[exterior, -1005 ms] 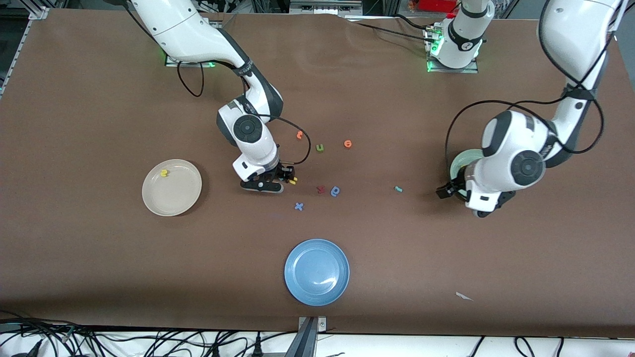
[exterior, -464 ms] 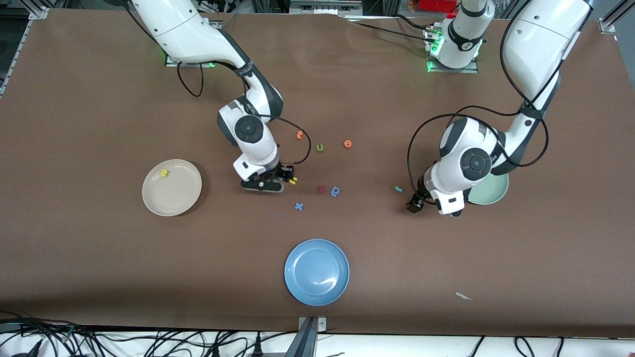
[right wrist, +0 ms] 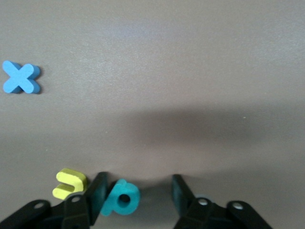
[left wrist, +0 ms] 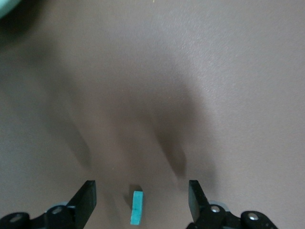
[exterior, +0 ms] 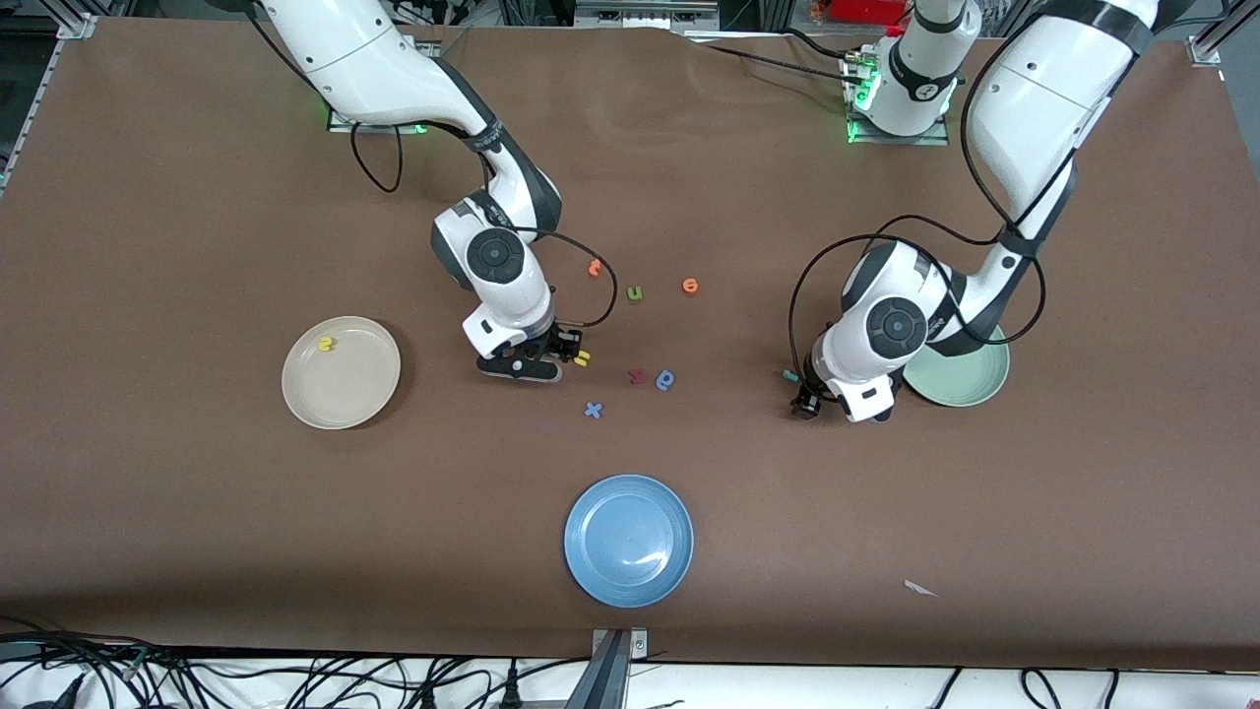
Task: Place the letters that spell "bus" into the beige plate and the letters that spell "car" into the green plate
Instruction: 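Grasp the teal bar with the left gripper while the right gripper approaches p, then carry the teal bar toward the green plate while the right gripper grasps p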
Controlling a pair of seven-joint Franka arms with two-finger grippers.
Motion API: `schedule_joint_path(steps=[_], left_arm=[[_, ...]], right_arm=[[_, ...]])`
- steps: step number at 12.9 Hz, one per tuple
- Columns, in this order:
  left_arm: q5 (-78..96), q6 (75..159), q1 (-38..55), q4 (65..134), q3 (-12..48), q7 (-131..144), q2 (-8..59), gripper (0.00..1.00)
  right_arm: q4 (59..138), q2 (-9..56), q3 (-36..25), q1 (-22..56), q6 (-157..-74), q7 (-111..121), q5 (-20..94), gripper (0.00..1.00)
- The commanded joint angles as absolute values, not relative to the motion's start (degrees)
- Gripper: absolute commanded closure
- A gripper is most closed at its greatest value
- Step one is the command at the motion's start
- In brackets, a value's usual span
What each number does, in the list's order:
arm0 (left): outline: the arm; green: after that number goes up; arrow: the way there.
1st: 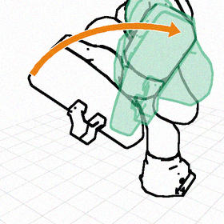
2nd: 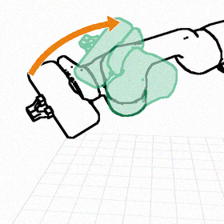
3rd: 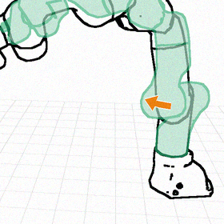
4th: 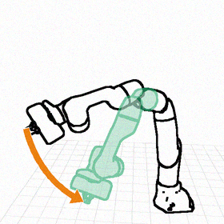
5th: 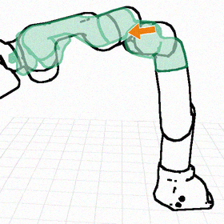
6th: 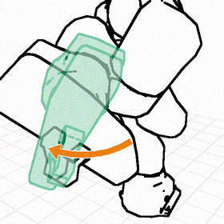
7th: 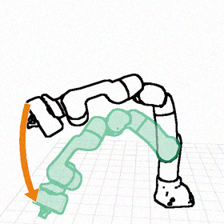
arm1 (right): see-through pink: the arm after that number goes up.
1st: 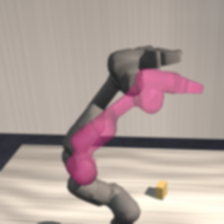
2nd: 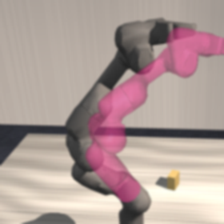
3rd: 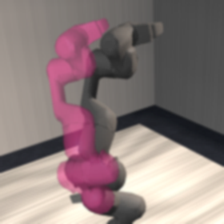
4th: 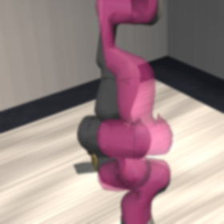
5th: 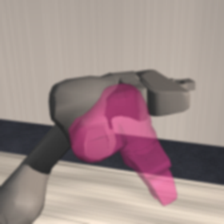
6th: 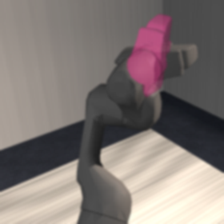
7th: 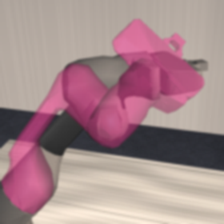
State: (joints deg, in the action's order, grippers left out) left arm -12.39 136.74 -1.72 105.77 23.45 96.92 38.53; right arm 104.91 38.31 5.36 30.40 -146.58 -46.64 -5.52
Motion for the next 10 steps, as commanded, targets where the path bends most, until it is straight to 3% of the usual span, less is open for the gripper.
schedule_joint_path(steps=[1, 5, 9, 10], left_arm=[[-14.1, 136.6, -0.8, 104.3, 23.1, 98.7, 39.5, 0.2], [-14.1, 136.6, 0.1, 104.2, 23.1, 99.6, 40.2, 0.26], [-14.1, 136.6, 0.8, 104.2, 23.0, 99.9, 40.9, 0.28], [-14.2, 136.6, 0.8, 104.2, 23.0, 99.9, 40.9, 0.32]], right_arm=[[105.4, 38.9, 5.3, 31.5, -146.9, -48.6, -6.3, 0.42], [105.4, 39.1, 5.4, 31.9, -147.0, -50.4, -6.4, 0.49], [105.4, 39.3, 5.6, 32.3, -147.5, -51.6, -6.5, 0.5], [105.4, 39.3, 5.6, 32.3, -147.5, -51.6, -6.5, 0.5]])
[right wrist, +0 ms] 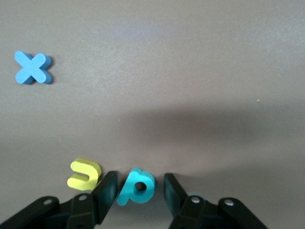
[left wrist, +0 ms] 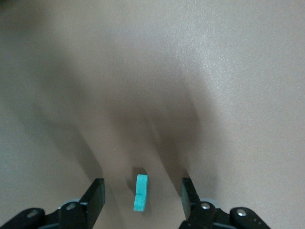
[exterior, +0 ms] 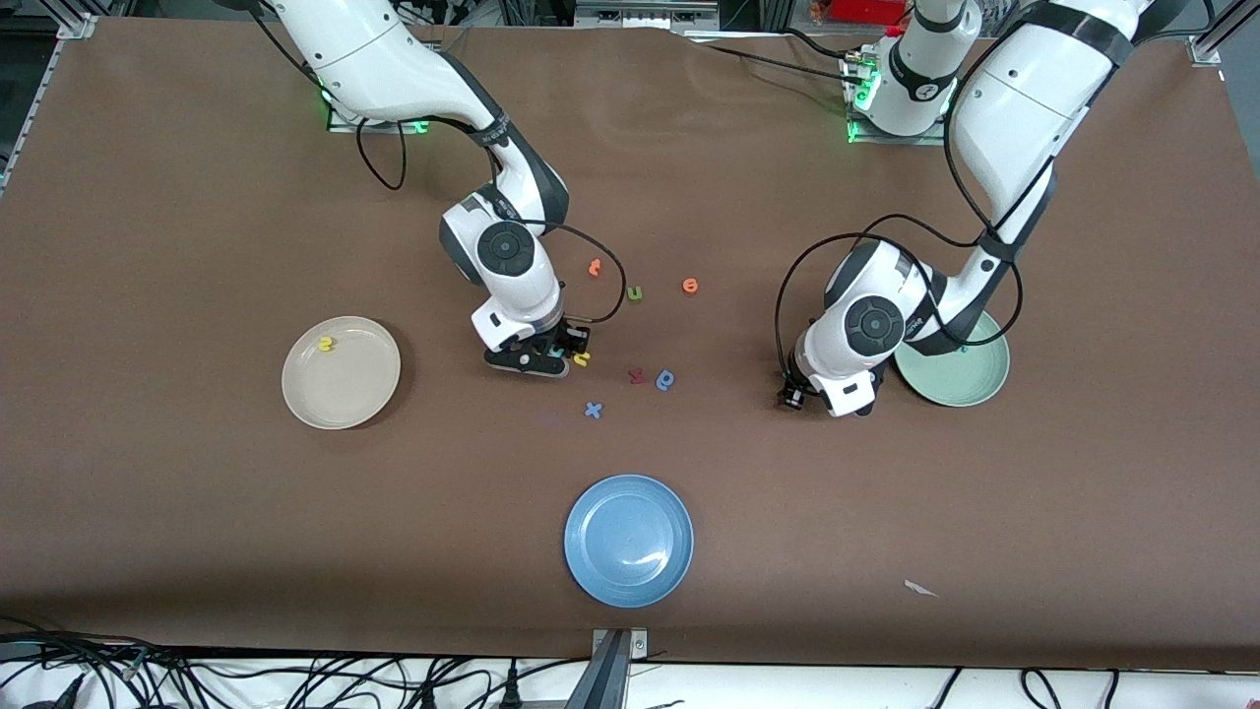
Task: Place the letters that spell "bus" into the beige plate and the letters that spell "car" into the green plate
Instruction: 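Carry the teal bar toward the green plate while the right gripper grasps p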
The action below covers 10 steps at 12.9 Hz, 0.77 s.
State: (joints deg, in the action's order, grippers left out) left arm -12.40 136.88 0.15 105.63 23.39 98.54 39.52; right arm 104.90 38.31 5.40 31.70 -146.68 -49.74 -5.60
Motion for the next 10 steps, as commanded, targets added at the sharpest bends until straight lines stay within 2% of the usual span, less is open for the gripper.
schedule_joint_path(steps=[1, 6, 8, 10], left_arm=[[-14.2, 136.6, 0.9, 104.2, 23.0, 99.9, 40.9, 0.37], [-14.2, 136.6, 0.8, 104.1, 23.0, 99.4, 40.9, 0.82], [-14.3, 136.4, 0.8, 104.1, 23.0, 99.1, 40.8, 1.0], [-14.5, 136.1, 0.8, 104.0, 23.0, 97.3, 40.3, 1.0]], right_arm=[[105.4, 39.3, 5.6, 32.3, -147.5, -51.6, -6.5, 0.54], [105.4, 39.3, 5.6, 32.3, -147.3, -51.2, -7.6, 0.91], [105.4, 39.2, 5.6, 32.3, -147.3, -51.1, -7.6, 0.95], [105.4, 39.0, 5.6, 32.2, -147.1, -50.9, -7.6, 0.96]])
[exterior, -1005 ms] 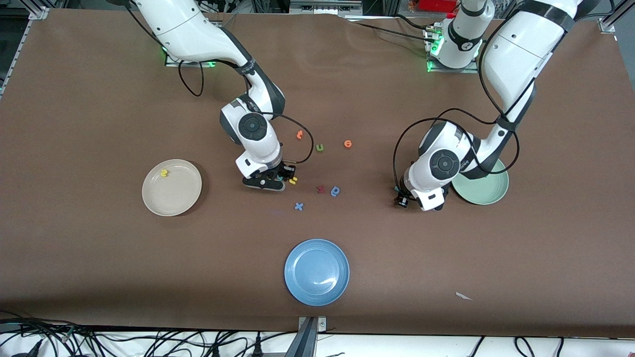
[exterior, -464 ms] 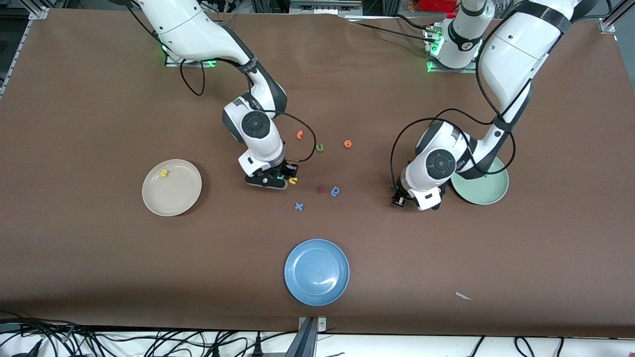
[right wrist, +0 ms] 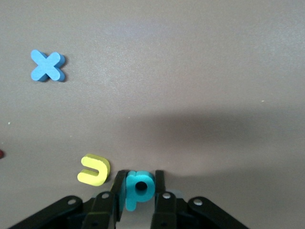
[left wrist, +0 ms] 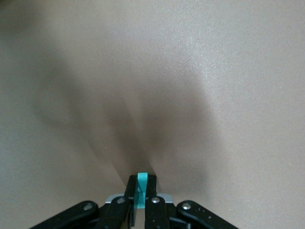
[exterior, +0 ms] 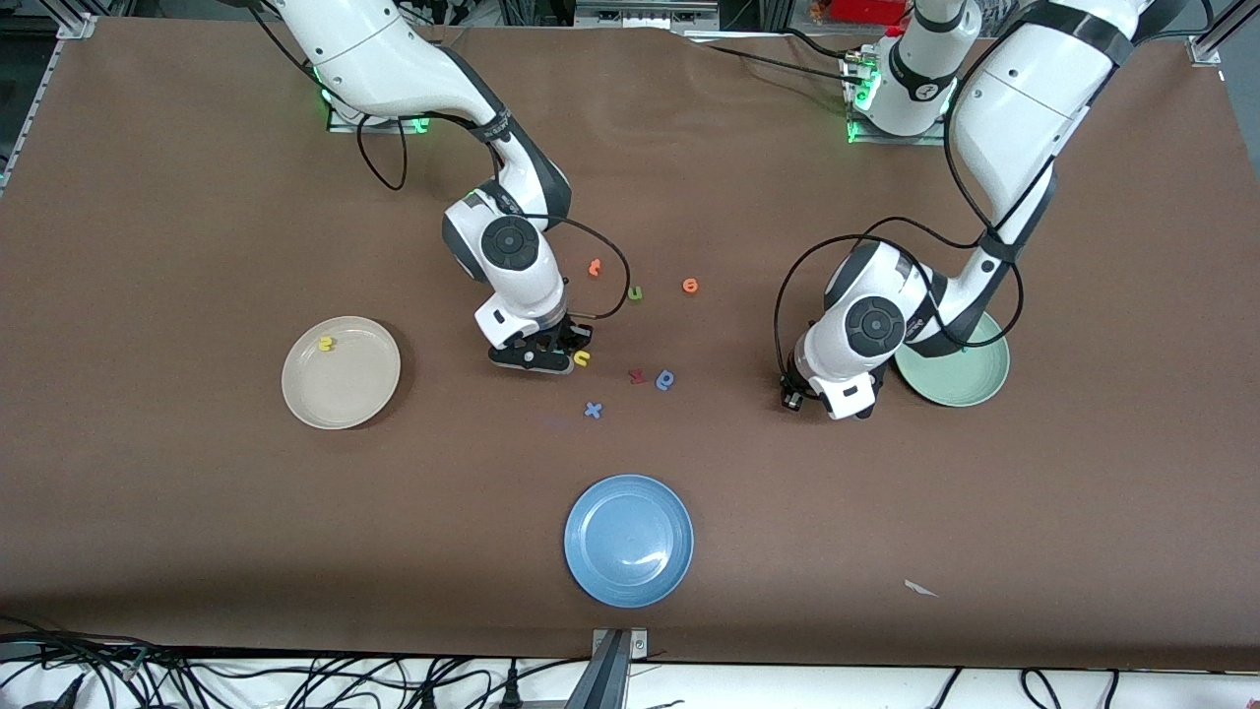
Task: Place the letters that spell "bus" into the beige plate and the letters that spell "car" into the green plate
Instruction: 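Carry the teal bar toward the green plate while the right gripper grasps p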
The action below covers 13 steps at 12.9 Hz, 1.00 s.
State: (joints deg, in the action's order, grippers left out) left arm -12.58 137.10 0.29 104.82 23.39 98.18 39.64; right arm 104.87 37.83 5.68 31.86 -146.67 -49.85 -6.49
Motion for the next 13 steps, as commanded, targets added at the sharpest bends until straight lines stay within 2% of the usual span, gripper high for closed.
schedule_joint_path(steps=[1, 5, 10, 13], left_arm=[[-14.5, 135.8, 0.5, 103.9, 23.1, 96.2, 39.6, 1.0], [-13.4, 128.0, -3.0, 103.4, 23.6, 84.9, 33.7, 1.0], [-9.3, 112.7, -13.3, 104.0, 26.2, 56.7, 27.0, 1.0], [-9.5, 109.3, -19.8, 105.8, 26.2, 39.7, 25.9, 1.0]], right_arm=[[105.4, 38.6, 5.6, 32.0, -146.9, -50.2, -7.6, 0.96], [107.0, 32.3, 6.3, 28.7, -139.6, -45.1, -7.8, 0.96], [111.5, 23.6, 9.6, 17.5, -132.5, -29.3, -7.7, 0.96], [115.1, 19.9, 9.6, 11.4, -130.8, -17.4, -7.7, 0.95]])
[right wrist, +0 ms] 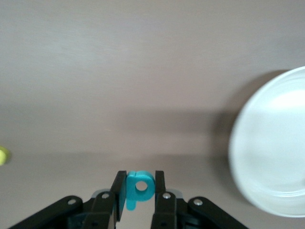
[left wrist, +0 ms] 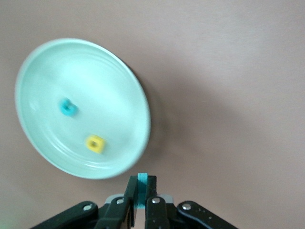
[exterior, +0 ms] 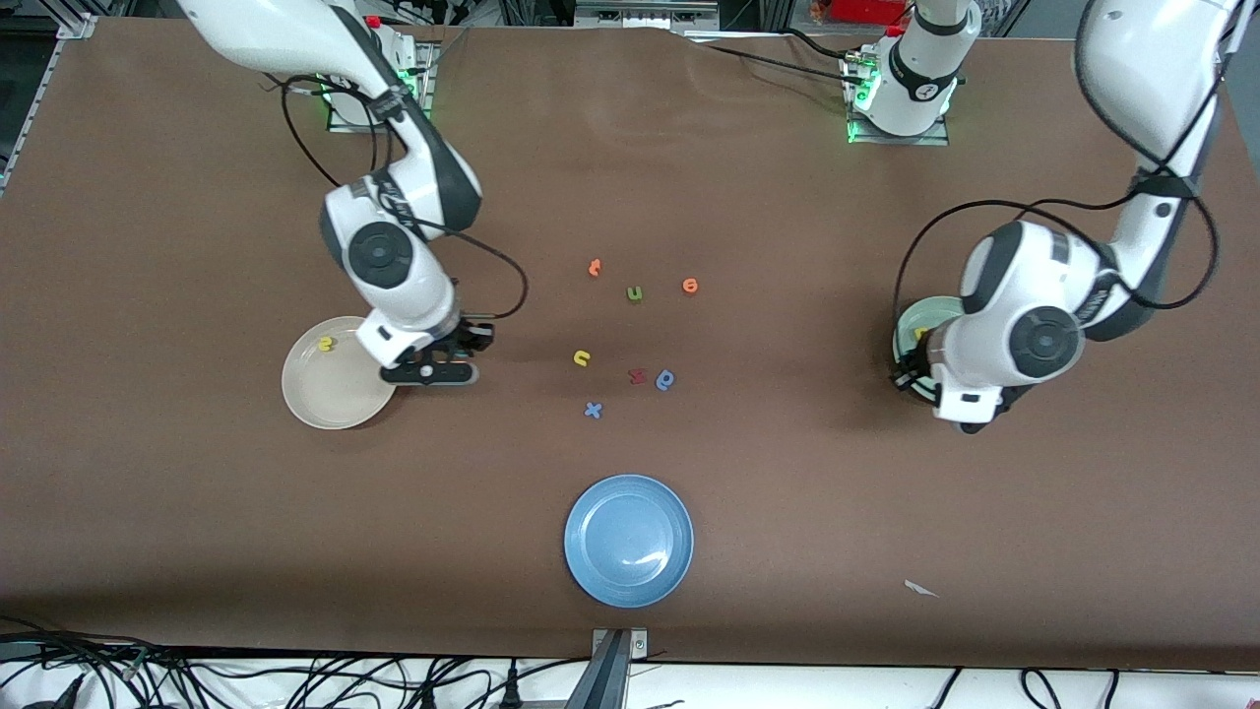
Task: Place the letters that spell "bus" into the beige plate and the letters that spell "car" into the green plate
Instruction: 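Drop the bar in the green plate while the right gripper drops p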
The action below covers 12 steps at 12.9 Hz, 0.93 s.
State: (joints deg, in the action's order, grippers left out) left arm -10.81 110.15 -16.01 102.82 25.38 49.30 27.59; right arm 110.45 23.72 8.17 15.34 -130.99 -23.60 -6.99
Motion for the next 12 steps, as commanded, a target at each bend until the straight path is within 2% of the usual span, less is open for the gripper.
schedule_joint_path(steps=[1, 3, 7, 8, 9, 10, 11, 12], left_arm=[[-9.9, 109.6, -20.9, 106.3, 26.1, 36.9, 26.4, 1.0], [-10.3, 111.5, -23.2, 108.3, 26.1, 32.9, 26.7, 1.0], [-12.6, 122.4, -26.1, 113.3, 25.9, 29.5, 28.2, 1.0], [-12.7, 122.9, -26.1, 113.1, 25.9, 29.5, 28.6, 1.0], [-12.8, 123.4, -26.1, 113.1, 25.9, 29.5, 28.9, 1.0], [-12.8, 123.5, -26.2, 113.0, 25.9, 29.4, 28.9, 0.91], [-12.8, 123.5, -26.3, 112.9, 25.9, 29.4, 28.9, 0.73], [-12.7, 123.3, -26.3, 112.4, 26.0, 29.4, 28.9, 0.36]], right_arm=[[116.5, 18.7, 9.6, 9.7, -130.8, -13.1, -7.6, 0.95], [118.6, 17.0, 9.5, 6.2, -130.8, -6.1, -7.6, 0.95], [120.5, 16.3, 9.1, -0.3, -131.5, 5.8, -7.6, 0.93], [120.6, 16.7, 9.1, -1.1, -132.0, 6.6, -7.6, 0.83], [120.7, 16.9, 9.1, -1.3, -132.3, 6.6, -7.6, 0.5], [120.8, 16.9, 9.1, -1.3, -132.4, 6.4, -7.5, 0.31], [120.8, 16.9, 9.1, -1.3, -132.5, 6.2, -7.2, 0.19], [120.8, 16.9, 9.1, -1.2, -132.5, 5.8, -7.2, 0.16]])
